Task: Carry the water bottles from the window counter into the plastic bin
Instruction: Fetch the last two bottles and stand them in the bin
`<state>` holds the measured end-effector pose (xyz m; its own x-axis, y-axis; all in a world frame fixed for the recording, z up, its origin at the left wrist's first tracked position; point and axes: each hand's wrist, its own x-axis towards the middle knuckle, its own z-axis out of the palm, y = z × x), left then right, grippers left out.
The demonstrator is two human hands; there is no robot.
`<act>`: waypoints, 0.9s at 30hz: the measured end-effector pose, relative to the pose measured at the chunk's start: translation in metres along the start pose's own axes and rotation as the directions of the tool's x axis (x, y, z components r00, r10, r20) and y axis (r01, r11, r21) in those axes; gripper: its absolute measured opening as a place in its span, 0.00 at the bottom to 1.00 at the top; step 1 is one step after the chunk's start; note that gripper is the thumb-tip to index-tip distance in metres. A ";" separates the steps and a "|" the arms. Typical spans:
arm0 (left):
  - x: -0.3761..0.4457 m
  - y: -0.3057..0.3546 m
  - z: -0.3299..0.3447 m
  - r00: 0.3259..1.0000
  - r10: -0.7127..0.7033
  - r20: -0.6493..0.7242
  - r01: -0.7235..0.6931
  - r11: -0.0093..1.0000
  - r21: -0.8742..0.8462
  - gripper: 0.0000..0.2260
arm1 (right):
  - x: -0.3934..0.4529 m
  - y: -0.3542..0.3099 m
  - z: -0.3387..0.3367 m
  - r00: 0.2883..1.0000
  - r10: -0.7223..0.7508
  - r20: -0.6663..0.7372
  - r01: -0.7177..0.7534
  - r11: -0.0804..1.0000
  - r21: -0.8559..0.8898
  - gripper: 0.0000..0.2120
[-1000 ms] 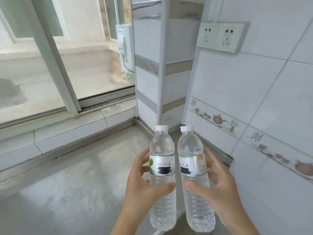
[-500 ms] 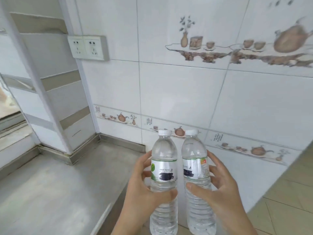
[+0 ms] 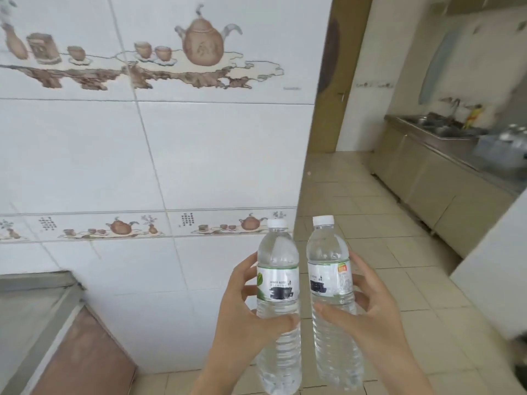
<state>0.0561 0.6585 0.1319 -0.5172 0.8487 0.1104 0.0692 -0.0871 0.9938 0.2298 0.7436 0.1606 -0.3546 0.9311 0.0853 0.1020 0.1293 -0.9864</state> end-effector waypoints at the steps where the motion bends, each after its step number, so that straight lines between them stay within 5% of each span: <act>1: 0.006 0.000 0.016 1.000 -0.006 0.029 0.006 1.000 -0.007 0.43 | 0.001 0.002 -0.015 1.000 0.005 -0.031 -0.006 1.000 -0.007 0.43; 13: 0.102 -0.003 0.192 0.935 -0.008 0.356 0.015 1.000 -0.018 0.44 | 0.062 0.035 -0.151 0.921 -0.020 -0.389 -0.015 0.996 -0.086 0.43; 27: 0.279 -0.014 0.361 0.877 0.030 0.479 -0.002 0.998 -0.059 0.44 | 0.230 0.065 -0.270 0.833 -0.011 -0.553 -0.078 0.987 -0.138 0.43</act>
<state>0.2187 1.0850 0.1442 -0.0426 0.9918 0.1204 0.0202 -0.1196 0.9926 0.4059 1.0579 0.1541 0.2175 0.9629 0.1600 0.2563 0.1018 -0.9612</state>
